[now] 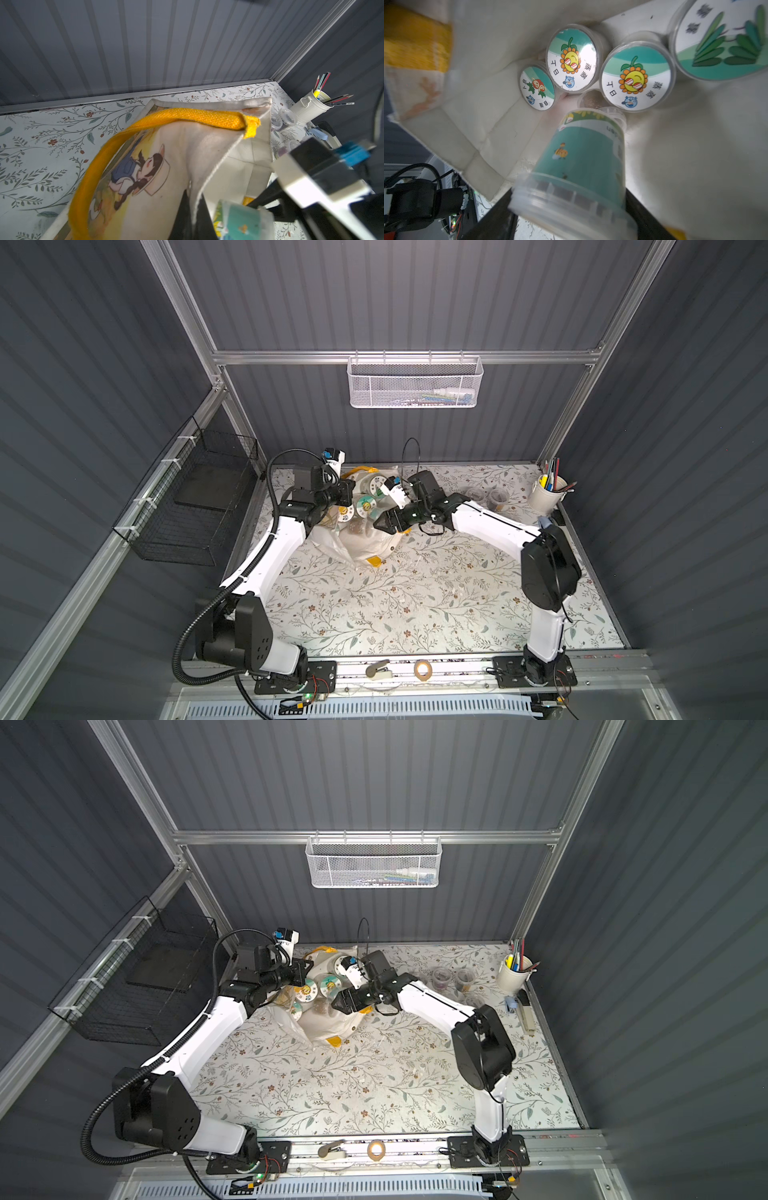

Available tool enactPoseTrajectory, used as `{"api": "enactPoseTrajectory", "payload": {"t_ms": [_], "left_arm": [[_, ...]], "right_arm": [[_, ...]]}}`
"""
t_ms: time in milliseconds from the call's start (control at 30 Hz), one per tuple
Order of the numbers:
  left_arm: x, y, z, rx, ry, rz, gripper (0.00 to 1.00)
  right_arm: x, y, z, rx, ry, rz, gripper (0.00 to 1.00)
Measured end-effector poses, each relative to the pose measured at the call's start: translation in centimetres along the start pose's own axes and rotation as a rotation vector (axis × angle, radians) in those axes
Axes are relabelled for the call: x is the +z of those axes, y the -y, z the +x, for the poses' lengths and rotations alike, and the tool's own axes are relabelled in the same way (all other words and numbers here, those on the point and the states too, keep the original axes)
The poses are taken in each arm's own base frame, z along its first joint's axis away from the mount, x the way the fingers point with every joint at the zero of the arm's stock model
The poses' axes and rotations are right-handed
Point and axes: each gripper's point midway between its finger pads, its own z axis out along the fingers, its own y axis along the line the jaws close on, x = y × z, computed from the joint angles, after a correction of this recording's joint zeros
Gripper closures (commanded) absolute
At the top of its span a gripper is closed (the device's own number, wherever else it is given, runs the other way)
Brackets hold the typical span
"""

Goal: Take out the seed jars from the canvas bag
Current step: Pick up the seed jar from the canvas bag, then place the seed jar at the center of the board.

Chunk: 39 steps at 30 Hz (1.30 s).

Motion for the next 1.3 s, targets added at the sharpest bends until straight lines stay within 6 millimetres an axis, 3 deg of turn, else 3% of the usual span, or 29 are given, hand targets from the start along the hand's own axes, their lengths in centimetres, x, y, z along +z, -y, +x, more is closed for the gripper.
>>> {"api": "enactPoseTrajectory", "payload": {"t_ms": [200, 333, 467, 733, 1000, 1300], "left_arm": [[0.0, -0.1, 0.0, 0.0, 0.0, -0.004, 1.0], [0.1, -0.1, 0.1, 0.001, 0.003, -0.003, 1.0], [0.2, -0.1, 0.1, 0.004, 0.012, -0.002, 1.0], [0.3, -0.1, 0.1, 0.006, 0.02, 0.001, 1.0], [0.3, 0.0, 0.1, 0.0, 0.025, 0.009, 1.0], [0.5, 0.0, 0.2, -0.003, 0.036, 0.018, 1.0]], "right_arm": [[-3.2, -1.8, 2.7, 0.025, -0.033, -0.042, 0.27], [-5.2, -1.4, 5.4, 0.079, -0.073, -0.036, 0.27], [-8.2, 1.2, 7.4, 0.183, -0.096, 0.041, 0.26], [-13.7, 8.3, 9.6, 0.414, -0.103, 0.252, 0.26], [-13.8, 13.6, 14.1, 0.607, -0.252, 0.367, 0.25], [-13.7, 16.4, 13.3, 0.646, -0.271, 0.402, 0.24]]}}
